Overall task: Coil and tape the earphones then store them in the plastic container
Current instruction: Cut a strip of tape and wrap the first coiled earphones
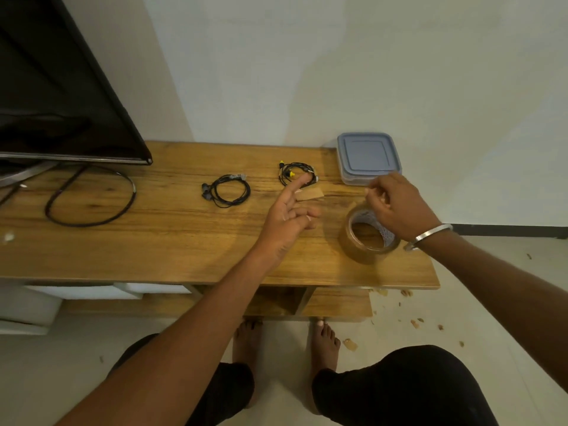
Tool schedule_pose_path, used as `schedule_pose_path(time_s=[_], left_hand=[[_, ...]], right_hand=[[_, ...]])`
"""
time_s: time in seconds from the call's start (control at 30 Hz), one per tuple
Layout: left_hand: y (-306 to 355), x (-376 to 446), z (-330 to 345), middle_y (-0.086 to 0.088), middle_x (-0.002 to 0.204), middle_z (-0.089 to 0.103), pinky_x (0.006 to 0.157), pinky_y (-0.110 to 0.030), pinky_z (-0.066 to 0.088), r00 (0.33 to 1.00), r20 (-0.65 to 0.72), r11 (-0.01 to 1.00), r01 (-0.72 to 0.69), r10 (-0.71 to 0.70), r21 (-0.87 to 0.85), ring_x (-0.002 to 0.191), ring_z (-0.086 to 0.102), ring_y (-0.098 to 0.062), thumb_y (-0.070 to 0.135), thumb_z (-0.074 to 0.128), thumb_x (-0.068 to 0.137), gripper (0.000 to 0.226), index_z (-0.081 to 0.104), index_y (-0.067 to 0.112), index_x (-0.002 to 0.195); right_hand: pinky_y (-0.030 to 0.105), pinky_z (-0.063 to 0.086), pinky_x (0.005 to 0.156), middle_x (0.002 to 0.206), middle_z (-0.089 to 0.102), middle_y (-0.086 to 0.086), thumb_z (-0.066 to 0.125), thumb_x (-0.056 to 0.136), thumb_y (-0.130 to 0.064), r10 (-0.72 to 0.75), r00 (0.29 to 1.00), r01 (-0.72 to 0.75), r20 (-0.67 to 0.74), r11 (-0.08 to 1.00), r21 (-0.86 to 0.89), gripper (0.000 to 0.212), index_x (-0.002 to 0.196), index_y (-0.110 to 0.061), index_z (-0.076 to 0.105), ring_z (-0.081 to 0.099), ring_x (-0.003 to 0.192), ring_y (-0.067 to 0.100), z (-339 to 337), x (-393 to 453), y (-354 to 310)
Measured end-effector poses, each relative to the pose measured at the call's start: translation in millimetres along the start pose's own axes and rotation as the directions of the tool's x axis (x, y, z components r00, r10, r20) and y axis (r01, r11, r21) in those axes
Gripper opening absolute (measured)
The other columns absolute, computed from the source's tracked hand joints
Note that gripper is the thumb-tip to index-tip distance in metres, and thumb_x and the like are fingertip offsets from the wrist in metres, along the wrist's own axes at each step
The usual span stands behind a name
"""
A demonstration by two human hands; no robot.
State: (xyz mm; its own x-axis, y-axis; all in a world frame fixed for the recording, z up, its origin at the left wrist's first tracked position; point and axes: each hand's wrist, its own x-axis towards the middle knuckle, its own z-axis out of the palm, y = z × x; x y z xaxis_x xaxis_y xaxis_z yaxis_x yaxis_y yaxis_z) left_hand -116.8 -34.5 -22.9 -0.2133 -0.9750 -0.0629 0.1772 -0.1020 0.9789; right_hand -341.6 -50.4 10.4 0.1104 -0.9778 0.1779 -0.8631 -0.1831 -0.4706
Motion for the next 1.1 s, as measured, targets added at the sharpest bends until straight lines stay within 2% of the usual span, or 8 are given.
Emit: schedule_pose_path(time_s=[0.17, 0.3, 0.43, 0.6, 0.8, 0.93, 1.03, 1.1], left_hand=[[5, -10, -7, 0.012, 0.140, 0.035, 0.076, -0.025, 0.056, 1.000, 0.025, 0.998, -0.008, 0.007, 0.057, 0.091, 0.066, -0.012, -0.020, 0.051, 0.085, 0.084, 0.036, 0.035, 0.146], [7, -10, -20, 0.001, 0.151, 0.039, 0.085, -0.035, 0.057, 0.999, 0.025, 0.997, -0.035, 0.034, 0.069, 0.093, 0.065, -0.018, -0.018, 0.055, 0.083, 0.087, 0.034, 0.036, 0.147], [6, -11, -33, -0.002, 0.151, 0.039, 0.085, -0.034, 0.055, 0.999, 0.004, 0.994, -0.051, 0.051, 0.101, 0.095, 0.065, -0.016, -0.016, 0.056, 0.082, 0.089, 0.033, 0.040, 0.147], [2, -13, -41, 0.003, 0.153, 0.037, 0.104, -0.050, 0.044, 0.997, 0.030, 0.985, -0.080, 0.076, 0.156, 0.096, 0.064, -0.013, -0.013, 0.057, 0.081, 0.089, 0.034, 0.042, 0.147], [0, -14, -54, 0.004, 0.147, 0.045, 0.089, -0.037, 0.052, 0.996, 0.027, 0.973, -0.083, 0.079, 0.217, 0.097, 0.063, -0.018, -0.016, 0.054, 0.083, 0.088, 0.031, 0.036, 0.150], [1, -10, -62, 0.005, 0.113, 0.064, 0.073, -0.034, 0.050, 0.998, -0.007, 0.967, -0.063, 0.067, 0.248, 0.095, 0.061, -0.015, -0.017, 0.049, 0.083, 0.089, 0.031, 0.042, 0.147], [3, -6, -72, 0.001, 0.116, 0.065, 0.071, -0.028, 0.049, 0.998, -0.003, 0.933, -0.052, 0.056, 0.356, 0.094, 0.061, -0.009, -0.015, 0.048, 0.082, 0.091, 0.030, 0.049, 0.145], [6, -7, -80, 0.000, 0.113, 0.065, 0.076, -0.020, 0.049, 0.997, -0.025, 0.877, -0.053, 0.074, 0.477, 0.094, 0.059, -0.009, -0.014, 0.050, 0.083, 0.085, 0.031, 0.038, 0.148]], right_hand=[[0.020, 0.041, 0.066, 0.088, 0.058, 0.000, 0.056, 0.092, -0.026, -0.007, 1.000, 0.013, -0.029, 0.977, 0.215, 0.019, 0.103, -0.014, 0.065, 0.053, 0.079, 0.014, 21, 9, -59], [0.016, 0.041, 0.061, 0.078, 0.060, -0.008, 0.058, 0.091, -0.036, 0.103, 0.990, -0.133, 0.101, 0.921, 0.367, 0.025, 0.101, -0.015, 0.066, 0.053, 0.069, 0.004, 43, 15, -84], [0.035, 0.051, 0.072, 0.085, 0.067, 0.004, 0.063, 0.087, -0.037, 0.235, 0.962, -0.274, 0.141, 0.830, 0.486, 0.018, 0.093, -0.019, 0.066, 0.061, 0.075, 0.017, 58, 16, -93], [0.030, 0.051, 0.065, 0.078, 0.065, -0.001, 0.067, 0.086, -0.028, 0.293, 0.943, -0.328, 0.158, 0.732, 0.597, 0.018, 0.094, -0.011, 0.067, 0.059, 0.064, 0.010, 67, 14, -103], [0.041, 0.055, 0.073, 0.081, 0.067, -0.004, 0.069, 0.084, -0.022, 0.263, 0.959, -0.270, 0.102, 0.751, 0.602, 0.008, 0.088, -0.015, 0.069, 0.061, 0.077, 0.013, 75, 14, -106], [0.041, 0.055, 0.076, 0.082, 0.067, -0.003, 0.068, 0.085, -0.018, 0.214, 0.975, -0.200, 0.059, 0.729, 0.654, 0.004, 0.087, -0.015, 0.068, 0.062, 0.079, 0.013, 81, 12, -107], [0.036, 0.054, 0.071, 0.080, 0.065, -0.006, 0.066, 0.086, -0.014, 0.196, 0.980, -0.151, 0.021, 0.680, 0.718, 0.004, 0.083, -0.016, 0.067, 0.060, 0.078, 0.012, 86, 9, -111], [0.028, 0.054, 0.065, 0.078, 0.062, -0.008, 0.063, 0.088, -0.011, 0.230, 0.973, -0.154, 0.014, 0.603, 0.783, 0.012, 0.081, -0.021, 0.064, 0.057, 0.075, 0.008, 87, 8, -114]])
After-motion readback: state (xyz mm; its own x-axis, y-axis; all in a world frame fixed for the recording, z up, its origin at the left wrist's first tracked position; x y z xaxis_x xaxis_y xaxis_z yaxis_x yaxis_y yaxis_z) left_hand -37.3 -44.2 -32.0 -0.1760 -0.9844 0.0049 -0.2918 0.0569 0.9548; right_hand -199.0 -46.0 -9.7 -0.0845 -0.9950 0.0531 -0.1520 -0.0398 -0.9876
